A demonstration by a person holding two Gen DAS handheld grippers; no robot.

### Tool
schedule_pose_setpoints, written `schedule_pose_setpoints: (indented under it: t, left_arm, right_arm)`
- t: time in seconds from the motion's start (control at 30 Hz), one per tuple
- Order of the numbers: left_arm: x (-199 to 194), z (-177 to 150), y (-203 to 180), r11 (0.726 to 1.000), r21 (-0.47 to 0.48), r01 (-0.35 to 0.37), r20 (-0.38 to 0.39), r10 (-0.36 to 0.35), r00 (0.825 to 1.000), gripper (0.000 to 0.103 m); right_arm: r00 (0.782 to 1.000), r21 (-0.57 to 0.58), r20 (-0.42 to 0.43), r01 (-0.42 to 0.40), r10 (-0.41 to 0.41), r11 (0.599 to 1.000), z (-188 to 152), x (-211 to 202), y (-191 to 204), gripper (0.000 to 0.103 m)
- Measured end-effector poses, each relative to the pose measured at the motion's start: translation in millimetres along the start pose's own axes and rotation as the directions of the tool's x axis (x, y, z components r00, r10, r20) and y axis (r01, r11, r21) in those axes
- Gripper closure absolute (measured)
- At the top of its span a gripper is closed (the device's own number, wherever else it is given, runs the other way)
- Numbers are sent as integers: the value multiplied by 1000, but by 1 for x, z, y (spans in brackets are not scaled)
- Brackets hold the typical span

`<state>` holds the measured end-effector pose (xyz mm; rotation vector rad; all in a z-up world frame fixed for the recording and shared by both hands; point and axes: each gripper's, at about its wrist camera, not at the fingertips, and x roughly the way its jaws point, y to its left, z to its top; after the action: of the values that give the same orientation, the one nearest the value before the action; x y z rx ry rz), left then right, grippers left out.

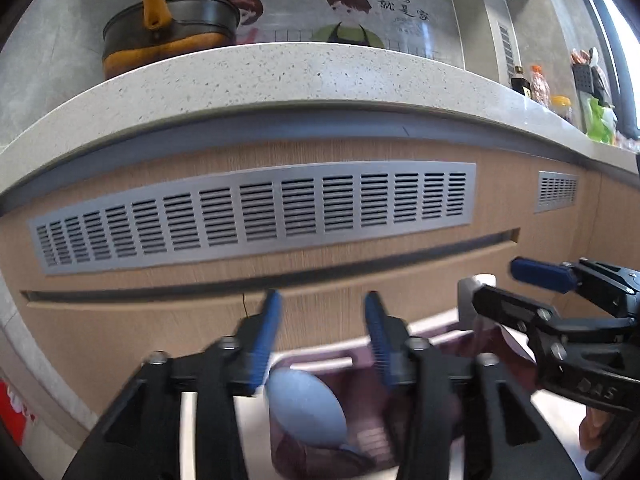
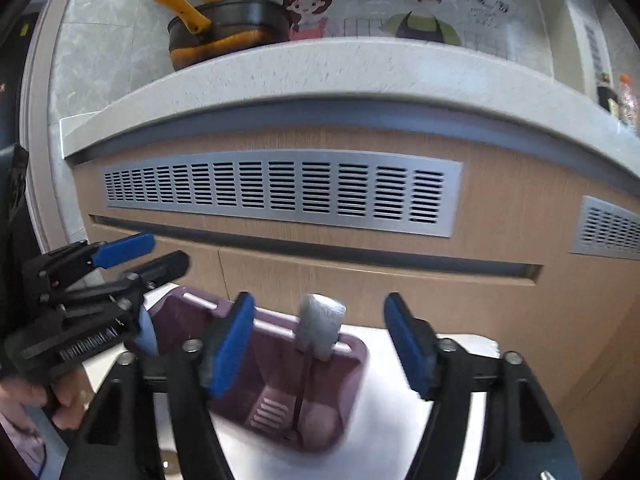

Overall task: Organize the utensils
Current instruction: 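Carry both utensils over the caddy and open both tools to drop them in, then move both open tools back to the utensil pile, then grasp the dark brown spoon by its handle with the right tool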

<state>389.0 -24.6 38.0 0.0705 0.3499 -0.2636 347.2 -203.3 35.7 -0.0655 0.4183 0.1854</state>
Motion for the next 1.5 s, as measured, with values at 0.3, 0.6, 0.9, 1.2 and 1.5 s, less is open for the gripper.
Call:
schedule_pose_setpoints:
  t: [0.3, 0.6, 0.9, 1.2, 1.5]
  left_arm:
    - [-69, -19, 35, 983, -185, 3, -114, -25, 993, 36]
    - [-123, -74, 52, 965, -261, -30, -251, -38, 967, 35]
    - [-159, -144, 38, 970, -242, 10, -418, -114, 901, 32]
    - [-176, -178, 8, 973, -194, 125, -507, -209, 836, 32]
    - [-188, -175, -5, 976, -153, 155, -511, -213, 833, 31]
  right_arm:
    - [999, -118, -33, 20, -25, 993, -26, -74, 15, 5]
    - [964, -219, -248, -151, 95, 964, -78, -91, 48, 3]
    - [859, -238, -454, -373, 236, 897, -141, -96, 98, 3]
    - [839, -224, -498, -369, 220, 902, -145, -72, 103, 50]
    - [754, -107, -576, -452, 316, 886, -146, -29, 104, 66]
